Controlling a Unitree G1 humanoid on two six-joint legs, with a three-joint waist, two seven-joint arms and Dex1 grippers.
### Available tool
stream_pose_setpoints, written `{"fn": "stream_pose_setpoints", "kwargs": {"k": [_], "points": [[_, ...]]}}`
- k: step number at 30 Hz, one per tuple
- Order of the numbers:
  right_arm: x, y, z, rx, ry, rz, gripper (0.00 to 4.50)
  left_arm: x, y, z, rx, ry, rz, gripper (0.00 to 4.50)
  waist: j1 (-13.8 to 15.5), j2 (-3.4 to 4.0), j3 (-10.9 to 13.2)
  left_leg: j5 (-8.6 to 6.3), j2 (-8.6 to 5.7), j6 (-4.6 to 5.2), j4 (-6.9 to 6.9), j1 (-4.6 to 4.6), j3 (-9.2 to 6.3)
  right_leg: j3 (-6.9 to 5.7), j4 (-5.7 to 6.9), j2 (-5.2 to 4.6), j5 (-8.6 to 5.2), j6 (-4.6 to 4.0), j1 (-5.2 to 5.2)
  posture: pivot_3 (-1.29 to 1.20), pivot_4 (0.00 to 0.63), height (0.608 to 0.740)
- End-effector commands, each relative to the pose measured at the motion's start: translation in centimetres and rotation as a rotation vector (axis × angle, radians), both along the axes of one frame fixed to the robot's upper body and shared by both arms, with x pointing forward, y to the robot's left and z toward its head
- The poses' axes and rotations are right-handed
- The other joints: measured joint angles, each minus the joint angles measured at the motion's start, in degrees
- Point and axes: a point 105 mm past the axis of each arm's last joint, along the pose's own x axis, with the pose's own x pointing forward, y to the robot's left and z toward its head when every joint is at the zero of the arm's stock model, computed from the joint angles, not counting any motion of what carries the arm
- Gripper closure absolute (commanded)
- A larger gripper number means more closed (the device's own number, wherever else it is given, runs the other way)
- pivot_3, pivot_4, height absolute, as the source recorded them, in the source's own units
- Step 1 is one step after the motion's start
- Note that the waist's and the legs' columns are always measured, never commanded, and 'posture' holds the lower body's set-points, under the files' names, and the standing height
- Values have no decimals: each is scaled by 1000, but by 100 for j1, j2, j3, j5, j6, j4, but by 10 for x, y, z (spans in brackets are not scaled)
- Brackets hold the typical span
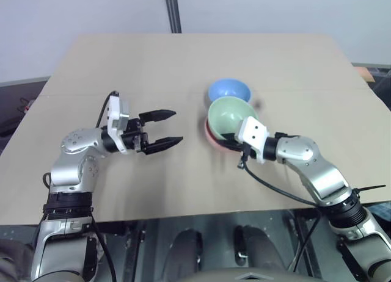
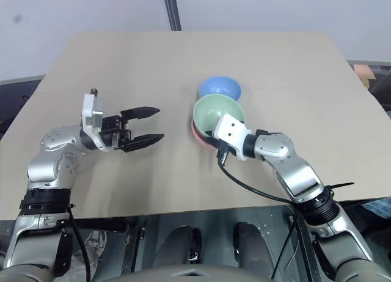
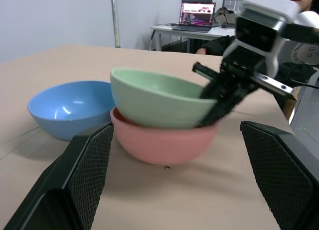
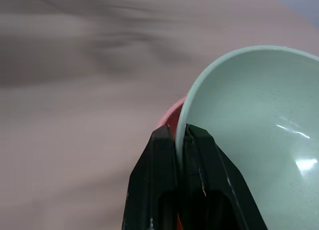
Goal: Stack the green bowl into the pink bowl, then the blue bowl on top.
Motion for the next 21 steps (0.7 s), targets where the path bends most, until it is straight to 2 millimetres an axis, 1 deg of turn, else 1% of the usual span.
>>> {"fn": "stream_pose_setpoints", "kwargs": {"k": [1,2,4,5,7,10,12,13,15,16,18,20,21], "points": [[-3,3,9,-4,-44,23,3730,-5,2,11,-1,-54,10,184,3,0,0,0,0,0,0,2,-1,-1,1,0,0,0,1,0,150,740],[-2,3,9,-7,-49,21,3325,-5,1,11,-1,-53,9,184,3,0,0,0,0,0,0,3,0,-1,2,-1,0,0,2,0,150,740],[0,5,18,12,-75,19,2319,-6,1,10,-5,-50,13,184,0,0,0,0,0,0,0,5,0,-1,4,-1,-1,-2,2,0,150,740],[1,6,29,44,-102,9,1922,-6,1,9,-6,-49,16,184,-1,0,0,0,1,0,0,8,1,-1,6,-1,-1,-2,2,0,150,740],[-1,7,50,107,-131,5,885,-5,1,9,-11,-47,18,184,-2,1,1,1,2,-1,0,9,-1,-2,9,1,-1,-2,1,0,150,740],[5,-2,77,168,-175,-30,885,-5,-1,7,-14,-48,22,184,-1,1,0,1,3,-2,0,11,-1,-2,14,1,0,-1,1,0,150,740],[17,-15,87,144,-242,-72,885,-5,-1,8,-23,-51,26,184,4,1,0,1,3,-2,1,11,0,-2,13,0,1,0,2,0,150,740],[28,-26,91,105,-286,-105,885,-6,-2,8,-26,-53,29,184,11,1,0,1,1,-2,0,10,1,-2,11,-1,1,-1,2,0,150,740],[51,-50,90,-31,-385,-155,885,-6,-1,9,-31,-57,36,184,19,1,1,1,-3,-1,1,9,1,-4,8,-6,0,-2,4,0,150,740],[64,-63,87,-120,-434,-171,885,-6,-1,10,-33,-61,43,184,23,1,1,0,-6,-1,1,9,3,-4,6,-8,-1,-4,4,0,150,740],[84,-83,82,-244,-490,-188,885,-7,0,11,-36,-64,53,184,-1,1,2,0,-10,0,0,9,11,0,3,-11,-8,-15,5,0,150,740],[102,-97,73,-353,-529,-189,885,-10,1,11,-38,-65,59,184,-32,0,3,0,-9,1,-4,9,15,4,1,-10,-8,-15,2,0,150,740],[108,-102,70,-388,-540,-184,885,-11,1,11,-39,-65,61,184,-49,0,3,0,-7,0,-7,12,16,5,2,-7,-6,-11,1,0,150,740]]}}
